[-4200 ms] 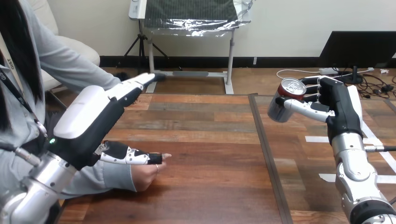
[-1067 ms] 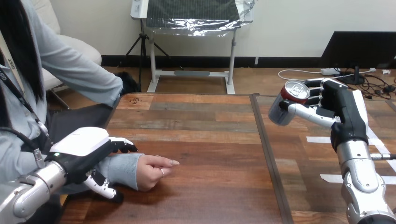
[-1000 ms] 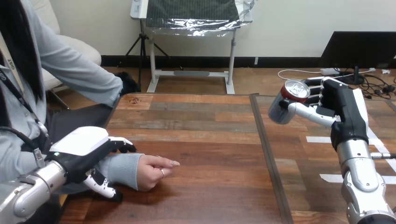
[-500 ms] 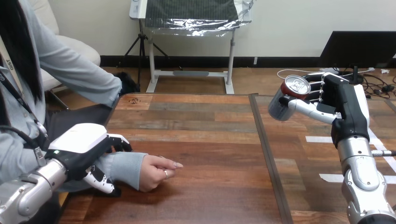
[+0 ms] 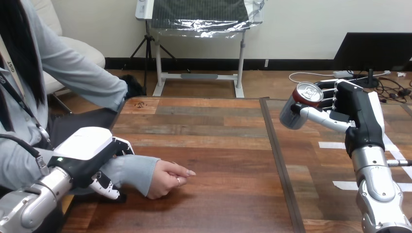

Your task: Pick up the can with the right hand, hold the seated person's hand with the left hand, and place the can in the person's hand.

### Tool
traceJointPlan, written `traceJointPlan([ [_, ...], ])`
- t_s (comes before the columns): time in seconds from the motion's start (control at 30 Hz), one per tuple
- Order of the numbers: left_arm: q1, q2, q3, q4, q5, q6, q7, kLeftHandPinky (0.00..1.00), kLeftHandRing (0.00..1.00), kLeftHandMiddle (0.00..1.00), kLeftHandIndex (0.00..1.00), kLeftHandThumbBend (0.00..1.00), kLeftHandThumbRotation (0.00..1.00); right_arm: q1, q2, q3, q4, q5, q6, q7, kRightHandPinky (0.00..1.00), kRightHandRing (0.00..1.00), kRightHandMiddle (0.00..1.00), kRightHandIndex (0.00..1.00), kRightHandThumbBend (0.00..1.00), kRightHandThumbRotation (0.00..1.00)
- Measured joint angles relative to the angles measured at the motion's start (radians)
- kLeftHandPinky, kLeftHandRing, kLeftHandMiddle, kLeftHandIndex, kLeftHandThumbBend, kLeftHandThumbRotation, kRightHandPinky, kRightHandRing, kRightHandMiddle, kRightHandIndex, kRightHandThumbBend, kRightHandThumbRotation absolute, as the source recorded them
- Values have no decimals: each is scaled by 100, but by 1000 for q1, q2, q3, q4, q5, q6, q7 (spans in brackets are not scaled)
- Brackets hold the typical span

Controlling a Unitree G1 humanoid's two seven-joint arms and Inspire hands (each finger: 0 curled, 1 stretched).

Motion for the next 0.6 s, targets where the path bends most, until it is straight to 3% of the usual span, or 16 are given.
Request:
traceJointPlan([
  [0.6, 3, -5, -1, -1, -25, -49, -9, 34, 38, 43, 45, 96, 0, 2, 3, 13, -4, -15, 14, -9, 40, 45, 50, 52, 73, 0],
])
